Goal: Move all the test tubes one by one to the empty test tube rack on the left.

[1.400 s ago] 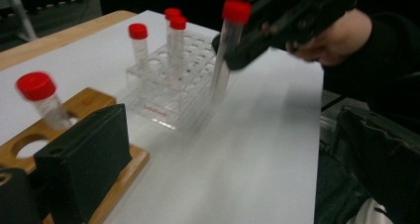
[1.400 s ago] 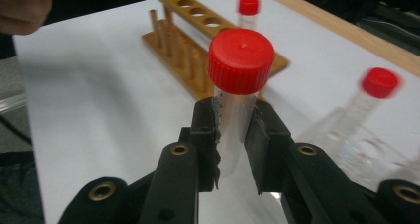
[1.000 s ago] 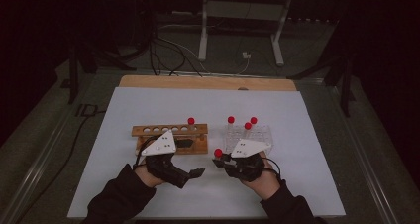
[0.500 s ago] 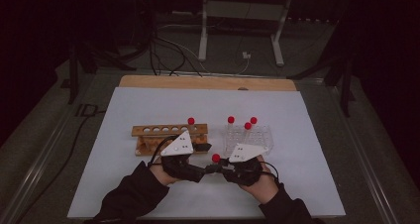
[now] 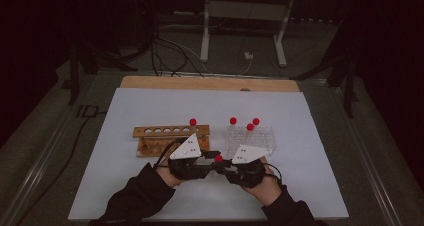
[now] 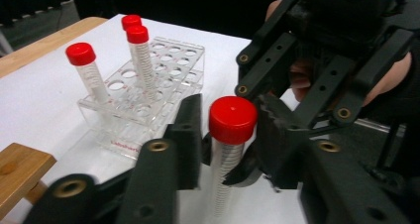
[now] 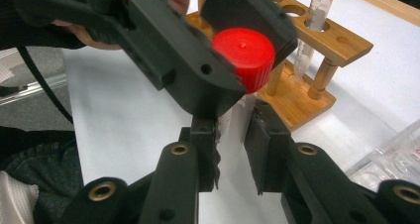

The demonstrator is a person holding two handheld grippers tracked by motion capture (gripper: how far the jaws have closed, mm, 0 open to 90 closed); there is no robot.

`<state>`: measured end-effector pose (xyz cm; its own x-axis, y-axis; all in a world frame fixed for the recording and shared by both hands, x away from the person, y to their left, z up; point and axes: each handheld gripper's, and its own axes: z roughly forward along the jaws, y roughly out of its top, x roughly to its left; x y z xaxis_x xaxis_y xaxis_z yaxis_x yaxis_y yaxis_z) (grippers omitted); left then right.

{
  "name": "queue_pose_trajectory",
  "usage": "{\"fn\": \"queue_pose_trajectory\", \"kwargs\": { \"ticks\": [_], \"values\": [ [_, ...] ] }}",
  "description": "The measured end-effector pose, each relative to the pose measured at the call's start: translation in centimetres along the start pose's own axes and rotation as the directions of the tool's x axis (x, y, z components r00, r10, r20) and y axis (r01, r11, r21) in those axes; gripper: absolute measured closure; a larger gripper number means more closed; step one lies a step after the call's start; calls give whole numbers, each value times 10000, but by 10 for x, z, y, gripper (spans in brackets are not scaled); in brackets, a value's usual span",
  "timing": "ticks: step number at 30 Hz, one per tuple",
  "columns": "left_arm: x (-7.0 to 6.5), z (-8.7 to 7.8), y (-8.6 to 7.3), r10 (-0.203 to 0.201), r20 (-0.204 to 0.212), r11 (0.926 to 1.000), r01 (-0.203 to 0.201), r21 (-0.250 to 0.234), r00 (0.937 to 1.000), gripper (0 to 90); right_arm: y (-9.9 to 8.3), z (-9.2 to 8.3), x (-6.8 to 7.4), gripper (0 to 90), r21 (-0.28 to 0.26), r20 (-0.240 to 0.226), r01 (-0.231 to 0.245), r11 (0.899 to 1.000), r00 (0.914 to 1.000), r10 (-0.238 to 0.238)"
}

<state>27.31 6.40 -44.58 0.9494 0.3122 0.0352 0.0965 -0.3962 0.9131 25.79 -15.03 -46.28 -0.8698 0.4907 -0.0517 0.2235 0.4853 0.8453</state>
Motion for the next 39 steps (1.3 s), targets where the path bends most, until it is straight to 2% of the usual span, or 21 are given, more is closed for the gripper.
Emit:
{"fn": "queue_pose_trajectory", "kwargs": {
  "ticks": [2, 6, 9, 14, 15, 16, 20, 22, 24, 28, 31, 33, 34, 39],
  "values": [
    [0, 0, 0, 101, -70, 9999, -101, -11, 9999, 692, 0, 0, 0, 750, 21, -24, -13, 10000, 10000, 13],
    [1, -1, 0, -22, 18, 9999, 22, -99, 10000, 710, 0, 0, 0, 748, -33, -64, -9, 10000, 10000, 9],
    [1, -4, 2, -1, -107, 9999, 0, -128, 9999, 713, 0, -1, -1, 738, -136, -76, -73, 9999, 9999, 72],
    [8, -14, 7, -101, -288, 9995, 92, -287, 9995, 716, 1, -2, -1, 594, -136, 1, -212, 9997, 9998, 212],
    [9, -16, 8, -110, -425, 9995, 97, -306, 9990, 716, 1, -3, -2, 538, -202, 42, -304, 9993, 9995, 305],
    [10, -19, 9, -82, -534, 9995, 66, -311, 9985, 716, 1, -3, -2, 538, -202, 42, -304, 9993, 9995, 305],
    [16, -30, 11, -192, -885, 9991, 158, -393, 9959, 716, 3, -8, -4, 433, -466, 241, -385, 9982, 9989, 397],
    [20, -34, 11, -237, -1009, 9991, 199, -387, 9946, 716, 4, -11, -6, 411, -633, 242, -478, 9969, 9985, 494],
    [24, -40, 12, -283, -1286, 9990, 235, -383, 9913, 717, 4, -14, -6, 387, -896, 285, -436, 9950, 9985, 463],
    [29, -49, 11, -415, -1643, 9987, 363, -350, 9855, 717, 5, -17, -8, 330, -965, 257, -540, 9939, 9981, 567],
    [33, -58, 13, -467, -1868, 9985, 407, -356, 9813, 717, 5, -18, -8, 259, -1018, 327, -608, 9929, 9974, 644],
    [37, -63, 14, -518, -2043, 9982, 444, -405, 9775, 717, 6, -18, -7, 146, -948, 588, -673, 9932, 9956, 731],
    [39, -65, 15, -535, -2129, 9980, 451, -442, 9756, 717, 6, -18, -7, 146, -948, 588, -673, 9932, 9956, 731],
    [51, -74, 18, -743, -2480, 9960, 596, -663, 9659, 717, 7, -18, -7, 30, -993, 505, -711, 9925, 9958, 764]
  ]
}}
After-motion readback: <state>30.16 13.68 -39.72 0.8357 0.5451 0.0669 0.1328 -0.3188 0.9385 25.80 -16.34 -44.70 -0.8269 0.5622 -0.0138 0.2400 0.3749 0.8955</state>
